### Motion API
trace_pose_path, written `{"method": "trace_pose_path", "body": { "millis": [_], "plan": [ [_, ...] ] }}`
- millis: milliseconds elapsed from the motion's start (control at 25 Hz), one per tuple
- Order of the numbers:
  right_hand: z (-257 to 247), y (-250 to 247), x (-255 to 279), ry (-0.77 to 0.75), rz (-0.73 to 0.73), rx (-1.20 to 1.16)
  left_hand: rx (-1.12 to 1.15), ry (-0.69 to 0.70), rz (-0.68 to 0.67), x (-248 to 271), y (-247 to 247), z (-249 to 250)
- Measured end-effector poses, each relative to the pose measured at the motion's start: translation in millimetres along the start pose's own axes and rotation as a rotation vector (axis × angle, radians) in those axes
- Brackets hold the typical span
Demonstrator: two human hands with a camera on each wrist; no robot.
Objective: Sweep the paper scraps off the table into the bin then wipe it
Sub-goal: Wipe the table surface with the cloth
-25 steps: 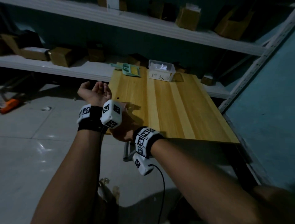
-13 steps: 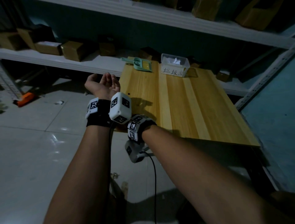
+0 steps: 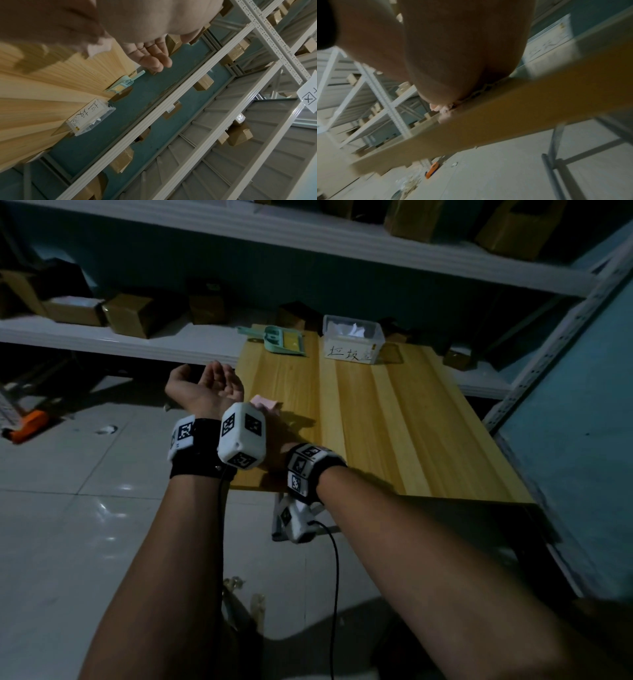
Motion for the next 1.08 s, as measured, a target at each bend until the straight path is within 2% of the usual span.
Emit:
{"method": "trace_pose_path", "body": {
  "millis": [80,200,360,600,800,1080],
  "plan": [
    [31,19,-24,-0.022,0.085,-0.066,-0.013,-0.01,-0.003,-1,0,-4],
    [77,42,-39,0.101,0.092,-0.106,-0.042,-0.022,-0.007,-2,1,-12],
    [135,50,-3,0.228,0.151,-0.219,-0.069,-0.02,-0.014,-2,1,-22],
    [203,69,43,0.378,0.144,-0.259,-0.105,-0.031,-0.024,-6,1,-30],
    [232,76,76,0.498,0.122,-0.278,-0.122,-0.051,-0.046,-4,1,-34],
    [255,82,101,0.521,0.102,-0.277,-0.115,-0.031,-0.035,-5,3,-35]
  ]
}}
Point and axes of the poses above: each hand's wrist, its own x-axis away from the middle knuckle, its own y-axis out of the palm, z = x × y, the point moved 1 cm from there along -x, towards the middle knuckle, and after that the axes turned 8 degrees about -y, right-handed, at the moved point
